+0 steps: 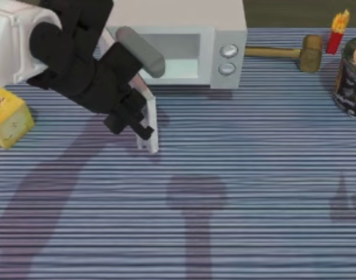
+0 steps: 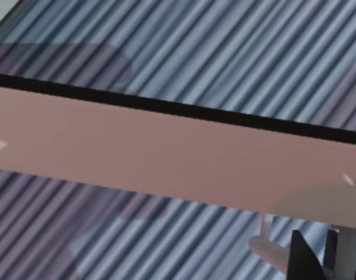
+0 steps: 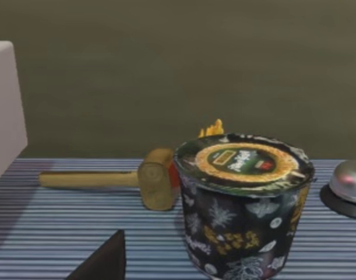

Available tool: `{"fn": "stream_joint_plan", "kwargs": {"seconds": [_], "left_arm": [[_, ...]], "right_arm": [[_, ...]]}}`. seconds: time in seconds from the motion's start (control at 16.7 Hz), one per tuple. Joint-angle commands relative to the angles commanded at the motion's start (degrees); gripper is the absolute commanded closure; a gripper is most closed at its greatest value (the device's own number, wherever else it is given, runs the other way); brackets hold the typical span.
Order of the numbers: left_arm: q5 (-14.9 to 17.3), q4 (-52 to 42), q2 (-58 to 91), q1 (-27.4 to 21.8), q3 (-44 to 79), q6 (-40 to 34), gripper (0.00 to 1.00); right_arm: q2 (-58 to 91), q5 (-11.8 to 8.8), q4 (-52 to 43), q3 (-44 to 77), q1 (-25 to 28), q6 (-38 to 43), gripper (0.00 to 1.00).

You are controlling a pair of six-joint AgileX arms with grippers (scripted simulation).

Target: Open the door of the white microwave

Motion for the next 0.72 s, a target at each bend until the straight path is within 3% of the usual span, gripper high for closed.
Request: {"fn": "stream_joint_plan", "kwargs": {"seconds": [0.36,0.72], "left_arm": [[0.64,-0.38,0.03,0.16,-0.17,0.72,1.0],[4.45,-2.68,-0.98,3.76,-0.5,9.28,1.0]], "right_arm": [[0.0,0.0,0.0,0.0,0.0,0.0,0.0],[0.0,0.0,0.0,0.0,0.0,0.0,0.0]]}}
